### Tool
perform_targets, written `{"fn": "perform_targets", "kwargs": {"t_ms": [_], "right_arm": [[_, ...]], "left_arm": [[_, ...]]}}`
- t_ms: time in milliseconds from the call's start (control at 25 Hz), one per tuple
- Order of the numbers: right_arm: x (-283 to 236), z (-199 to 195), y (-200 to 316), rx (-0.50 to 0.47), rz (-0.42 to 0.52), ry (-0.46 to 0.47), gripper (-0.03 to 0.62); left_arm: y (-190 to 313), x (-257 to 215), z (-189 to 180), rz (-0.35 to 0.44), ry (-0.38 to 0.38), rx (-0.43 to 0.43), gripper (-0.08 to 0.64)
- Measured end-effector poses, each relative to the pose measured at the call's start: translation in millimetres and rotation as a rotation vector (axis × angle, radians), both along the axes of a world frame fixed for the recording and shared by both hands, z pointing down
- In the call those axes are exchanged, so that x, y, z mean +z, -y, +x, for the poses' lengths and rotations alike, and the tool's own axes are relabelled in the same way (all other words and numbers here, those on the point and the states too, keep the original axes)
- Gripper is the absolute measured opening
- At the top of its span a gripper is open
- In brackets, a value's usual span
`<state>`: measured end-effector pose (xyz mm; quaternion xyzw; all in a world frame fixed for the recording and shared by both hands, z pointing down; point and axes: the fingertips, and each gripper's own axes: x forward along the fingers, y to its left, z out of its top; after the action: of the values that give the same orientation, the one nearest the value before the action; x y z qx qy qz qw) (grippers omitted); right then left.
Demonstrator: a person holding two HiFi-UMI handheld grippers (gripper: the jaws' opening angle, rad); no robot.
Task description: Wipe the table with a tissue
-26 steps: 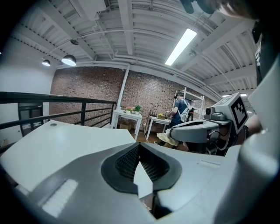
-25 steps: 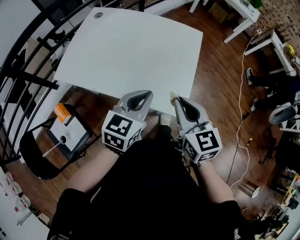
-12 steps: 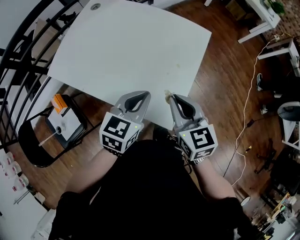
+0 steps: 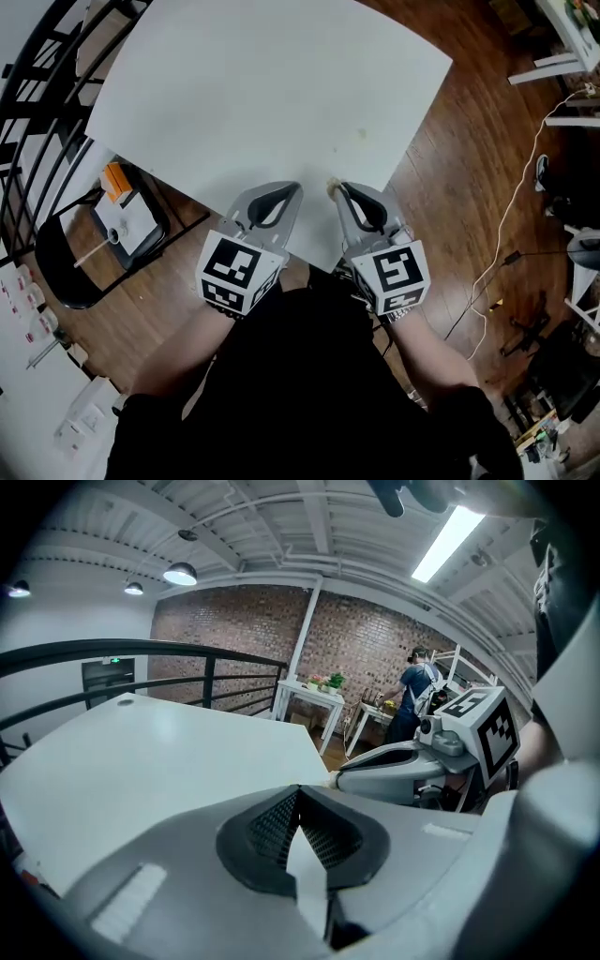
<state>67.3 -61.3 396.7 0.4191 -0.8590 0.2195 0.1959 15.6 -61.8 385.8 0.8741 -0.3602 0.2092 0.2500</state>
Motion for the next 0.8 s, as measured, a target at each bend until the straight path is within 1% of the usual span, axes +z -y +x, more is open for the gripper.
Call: {"fn": "perform_targets", "kwargs": {"t_ms": [200,400,800], "right_arm": [[28,0,14,-0.046,-0.029,-0.023,0.008],[54,1,25,-0.065,-0.063,-0.043,0.008],[91,-2,45,-0.109,-0.115,-0.084,0.008]], "left_arm": [[5,17,0,-0.034,0.012,-0.043,0.011],[10,32,1,-0.063,0.020,-0.070,0.011],[23,58,6,-0.122,0.011,-0.092,0.011]]}}
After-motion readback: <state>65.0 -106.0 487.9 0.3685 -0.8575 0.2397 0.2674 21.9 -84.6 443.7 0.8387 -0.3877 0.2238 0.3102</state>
